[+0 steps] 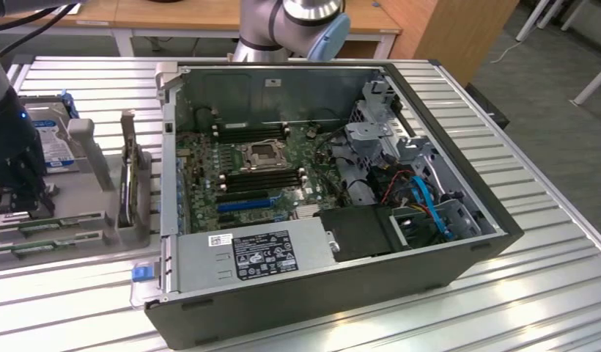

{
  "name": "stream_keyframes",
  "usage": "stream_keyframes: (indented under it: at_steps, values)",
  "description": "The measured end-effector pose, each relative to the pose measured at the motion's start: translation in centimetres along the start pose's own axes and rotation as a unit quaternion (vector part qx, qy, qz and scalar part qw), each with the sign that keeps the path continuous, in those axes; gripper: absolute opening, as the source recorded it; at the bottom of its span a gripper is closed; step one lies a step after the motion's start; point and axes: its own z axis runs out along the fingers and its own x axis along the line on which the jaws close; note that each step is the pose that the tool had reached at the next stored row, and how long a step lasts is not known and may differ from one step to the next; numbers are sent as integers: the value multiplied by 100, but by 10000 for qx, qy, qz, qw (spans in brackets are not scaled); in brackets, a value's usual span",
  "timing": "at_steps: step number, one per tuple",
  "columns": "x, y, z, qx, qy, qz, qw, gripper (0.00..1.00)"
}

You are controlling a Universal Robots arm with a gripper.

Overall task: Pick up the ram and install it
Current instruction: 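Pick up the ram and move it above insertion slot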

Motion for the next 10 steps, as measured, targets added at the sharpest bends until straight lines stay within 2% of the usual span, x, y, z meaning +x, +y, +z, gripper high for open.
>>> stream_keyframes:
  at_steps: [3,10]
  values:
    - [-1,-1,12,0,0,0,10000,11]
    - [-4,-3,138,-3,0,0,10000,11]
